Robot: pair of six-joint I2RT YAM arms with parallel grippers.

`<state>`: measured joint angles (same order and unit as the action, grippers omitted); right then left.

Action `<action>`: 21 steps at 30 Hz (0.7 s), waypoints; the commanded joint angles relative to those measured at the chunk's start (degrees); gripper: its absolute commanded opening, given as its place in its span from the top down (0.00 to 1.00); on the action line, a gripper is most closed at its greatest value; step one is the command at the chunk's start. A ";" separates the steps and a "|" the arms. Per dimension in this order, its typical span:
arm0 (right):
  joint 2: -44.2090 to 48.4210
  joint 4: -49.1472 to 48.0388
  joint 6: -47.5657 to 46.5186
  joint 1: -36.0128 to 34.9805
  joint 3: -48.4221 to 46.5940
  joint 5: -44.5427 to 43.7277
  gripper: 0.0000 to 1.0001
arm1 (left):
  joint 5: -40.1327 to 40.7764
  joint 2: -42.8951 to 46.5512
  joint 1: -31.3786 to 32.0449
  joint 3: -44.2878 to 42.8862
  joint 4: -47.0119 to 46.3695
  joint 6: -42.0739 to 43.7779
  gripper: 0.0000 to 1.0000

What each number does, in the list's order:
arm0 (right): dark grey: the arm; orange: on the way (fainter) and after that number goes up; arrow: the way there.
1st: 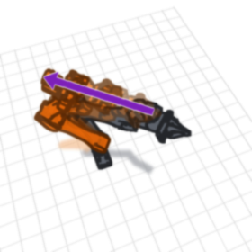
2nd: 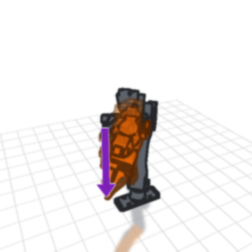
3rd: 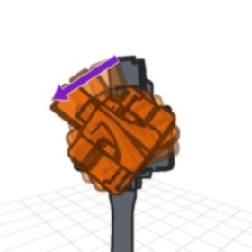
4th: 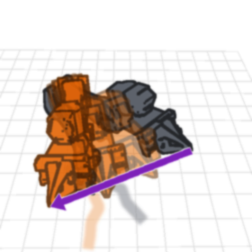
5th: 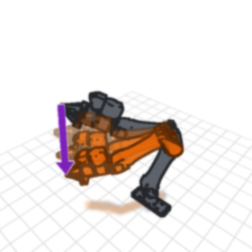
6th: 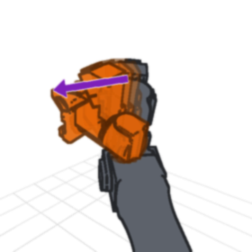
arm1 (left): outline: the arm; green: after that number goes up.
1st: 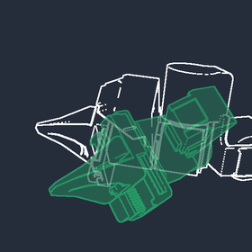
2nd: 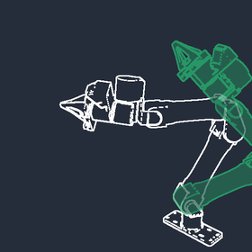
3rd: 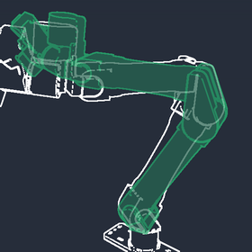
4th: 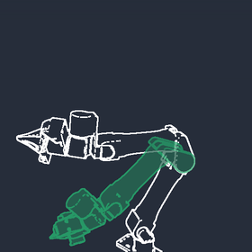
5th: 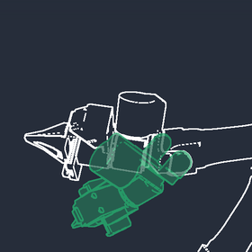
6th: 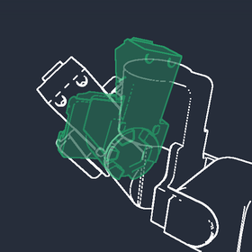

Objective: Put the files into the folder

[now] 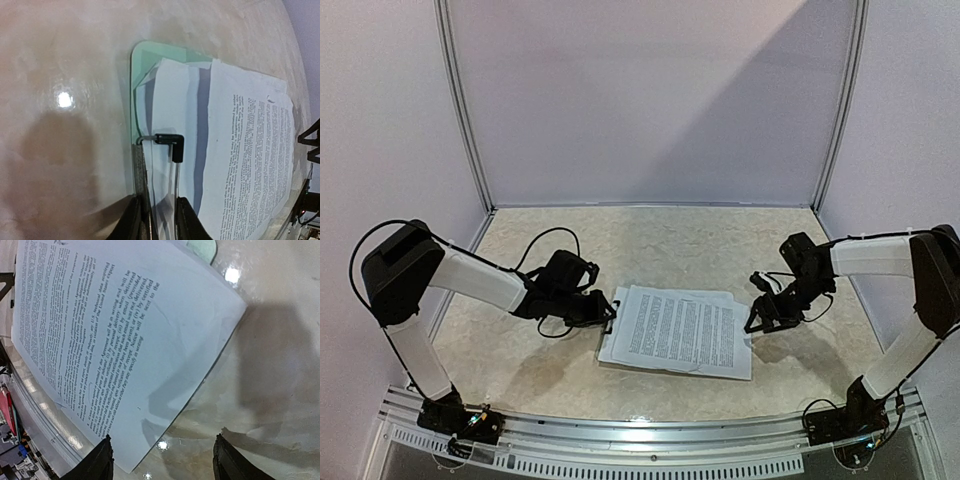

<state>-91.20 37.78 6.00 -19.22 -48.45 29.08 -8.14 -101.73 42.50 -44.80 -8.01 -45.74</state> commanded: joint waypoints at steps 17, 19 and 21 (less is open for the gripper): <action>-6.39 -5.76 10.08 -0.14 -3.04 9.85 0.35 | 0.48 -3.83 1.44 -0.34 7.83 -0.87 1.00; -6.60 -6.01 10.31 -0.14 -3.72 10.72 0.35 | 0.46 -3.78 1.53 -0.25 7.83 -0.86 1.00; -6.62 -6.58 10.80 -0.19 -4.12 11.86 0.36 | 0.47 -3.74 1.53 -0.20 7.83 -0.85 1.00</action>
<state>-97.08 32.93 15.59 -19.22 -50.68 38.00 -7.86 -102.32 42.76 -46.06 -6.66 -45.95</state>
